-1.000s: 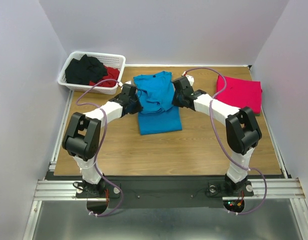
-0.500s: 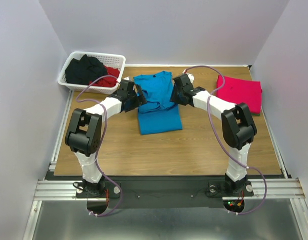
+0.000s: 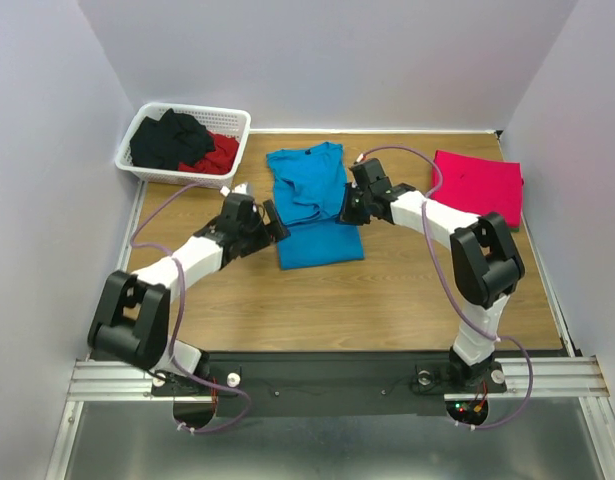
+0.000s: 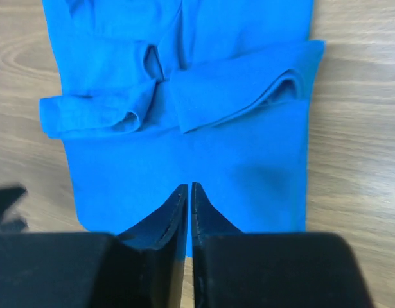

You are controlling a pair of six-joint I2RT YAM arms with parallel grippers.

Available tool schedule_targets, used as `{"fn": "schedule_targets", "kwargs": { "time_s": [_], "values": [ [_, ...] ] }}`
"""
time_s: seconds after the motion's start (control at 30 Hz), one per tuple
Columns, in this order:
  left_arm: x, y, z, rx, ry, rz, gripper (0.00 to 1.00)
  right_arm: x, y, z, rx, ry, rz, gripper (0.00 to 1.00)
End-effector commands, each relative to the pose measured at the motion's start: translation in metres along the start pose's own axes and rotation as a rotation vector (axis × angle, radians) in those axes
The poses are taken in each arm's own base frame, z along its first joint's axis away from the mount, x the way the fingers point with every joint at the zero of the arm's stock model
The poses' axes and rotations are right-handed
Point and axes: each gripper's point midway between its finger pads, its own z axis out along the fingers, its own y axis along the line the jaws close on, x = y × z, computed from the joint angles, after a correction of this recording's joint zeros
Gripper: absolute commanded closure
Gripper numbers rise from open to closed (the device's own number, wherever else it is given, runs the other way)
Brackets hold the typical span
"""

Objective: Fold and stack the t-shirts
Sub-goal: Fold the tshirt

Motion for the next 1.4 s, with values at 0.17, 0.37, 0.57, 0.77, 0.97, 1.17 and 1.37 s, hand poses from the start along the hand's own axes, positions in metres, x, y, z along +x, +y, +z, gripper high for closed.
{"fn": "schedule_targets", "kwargs": {
  "time_s": [0.17, 0.37, 0.57, 0.77, 0.97, 1.17, 1.37],
  "values": [
    [0.07, 0.016, -0.039, 0.05, 0.051, -0.097, 0.02, 0.004, 0.041, 0.03, -0.124, 0.043, -0.049, 0.92],
    [0.083, 0.032, -0.056, 0.036, 0.034, -0.133, 0.01, -0.004, 0.038, 0.052, -0.084, 0.023, -0.054, 0.93],
    [0.092, 0.045, -0.064, 0.0, 0.039, -0.143, 0.02, -0.025, 0.041, 0.069, -0.054, -0.035, -0.073, 0.93],
    [0.089, 0.048, -0.073, -0.008, 0.012, -0.156, 0.02, -0.063, 0.035, 0.079, 0.039, -0.164, -0.078, 0.94],
    [0.091, 0.055, -0.077, -0.038, 0.002, -0.154, 0.02, -0.104, 0.046, 0.078, 0.061, -0.276, -0.115, 0.9],
    [0.077, 0.037, -0.071, 0.029, -0.027, -0.142, 0.02, -0.108, 0.047, 0.027, 0.059, -0.314, -0.12, 0.71],
    [0.067, 0.022, -0.045, 0.038, 0.008, -0.102, 0.02, -0.064, 0.008, -0.041, 0.117, -0.303, -0.065, 0.0]
  ]
}}
